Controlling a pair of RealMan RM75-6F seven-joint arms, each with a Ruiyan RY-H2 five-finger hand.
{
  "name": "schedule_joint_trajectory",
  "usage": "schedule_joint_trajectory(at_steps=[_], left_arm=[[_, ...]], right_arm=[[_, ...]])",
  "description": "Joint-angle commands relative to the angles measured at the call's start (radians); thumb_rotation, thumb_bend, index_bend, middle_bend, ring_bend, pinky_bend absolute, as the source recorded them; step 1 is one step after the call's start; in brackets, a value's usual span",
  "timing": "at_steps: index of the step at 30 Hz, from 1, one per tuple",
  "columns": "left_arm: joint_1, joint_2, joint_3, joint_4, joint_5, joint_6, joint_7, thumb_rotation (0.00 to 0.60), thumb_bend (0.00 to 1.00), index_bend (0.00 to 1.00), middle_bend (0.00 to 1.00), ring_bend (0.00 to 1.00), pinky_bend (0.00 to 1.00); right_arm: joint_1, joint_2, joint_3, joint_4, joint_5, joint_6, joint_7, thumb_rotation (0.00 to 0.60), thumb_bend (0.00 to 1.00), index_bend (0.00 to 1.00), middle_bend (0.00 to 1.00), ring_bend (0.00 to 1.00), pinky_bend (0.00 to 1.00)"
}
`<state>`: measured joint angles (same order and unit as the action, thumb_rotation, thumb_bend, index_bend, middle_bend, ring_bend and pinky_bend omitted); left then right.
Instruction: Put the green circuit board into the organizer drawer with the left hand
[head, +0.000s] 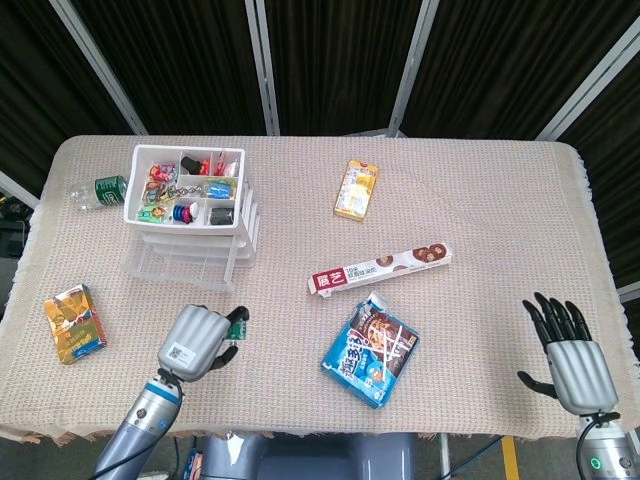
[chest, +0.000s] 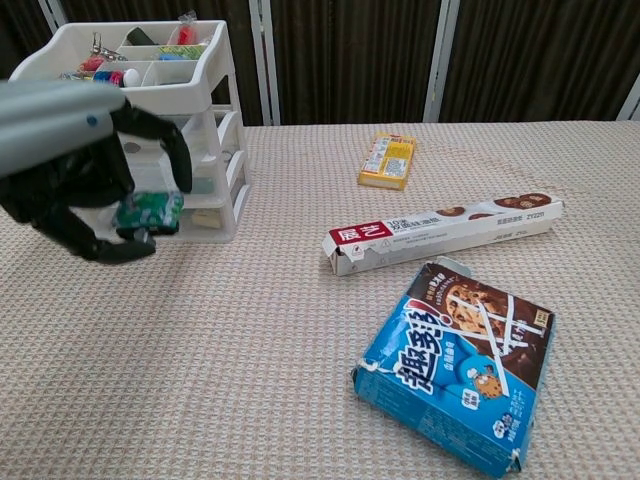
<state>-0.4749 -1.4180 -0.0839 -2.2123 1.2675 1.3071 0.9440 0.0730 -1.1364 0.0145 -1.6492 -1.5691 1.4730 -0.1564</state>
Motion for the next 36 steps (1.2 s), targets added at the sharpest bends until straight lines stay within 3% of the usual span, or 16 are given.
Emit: schedule_joint_trajectory(at_steps=[1,8,14,21,27,30,36], left_arm=[[-0.033,0.088,-0.079,-0.079,-0.018,0.016,0.045,0.600,0.66,0.70,0.97,0.85,0.74],[-0.112,0.158,-0.226,-0.022,-0.248,0.005,0.062,0.600,0.66,0.70,0.97,0.85,0.74],[-0.151,0.170,-0.265,0.096,-0.373,-0.025,0.015,0.600,0.66,0.70,0.97,0.85,0.74],[-0.179,0.151,-0.263,0.205,-0.422,-0.057,-0.057,0.600,0.64,0.68,0.97,0.84,0.73],[-0.188,0.142,-0.243,0.246,-0.427,-0.062,-0.069,0.600,0.37,0.54,0.95,0.83,0.73],[-0.189,0.138,-0.227,0.269,-0.435,-0.061,-0.079,0.600,0.28,0.47,0.95,0.83,0.73],[-0.189,0.143,-0.201,0.278,-0.436,-0.057,-0.102,0.600,0.23,0.42,0.94,0.82,0.73]], right_arm=[[0.000,-0.003,-0.003,0.001,-0.002,-0.003,-0.006,0.600,0.00,0.07,0.00,0.00,0.00],[0.000,-0.011,-0.009,0.004,-0.006,-0.007,-0.023,0.600,0.00,0.07,0.00,0.00,0.00],[0.001,-0.015,-0.007,0.009,0.000,-0.012,-0.023,0.600,0.00,0.07,0.00,0.00,0.00],[0.004,-0.022,-0.010,0.017,0.000,-0.021,-0.028,0.600,0.00,0.07,0.00,0.00,0.00],[0.002,-0.023,-0.009,0.017,-0.005,-0.012,-0.026,0.600,0.00,0.07,0.00,0.00,0.00],[0.002,-0.023,-0.008,0.019,-0.004,-0.012,-0.023,0.600,0.00,0.07,0.00,0.00,0.00],[0.002,-0.026,-0.011,0.022,-0.010,-0.010,-0.026,0.600,0.00,0.07,0.00,0.00,0.00]])
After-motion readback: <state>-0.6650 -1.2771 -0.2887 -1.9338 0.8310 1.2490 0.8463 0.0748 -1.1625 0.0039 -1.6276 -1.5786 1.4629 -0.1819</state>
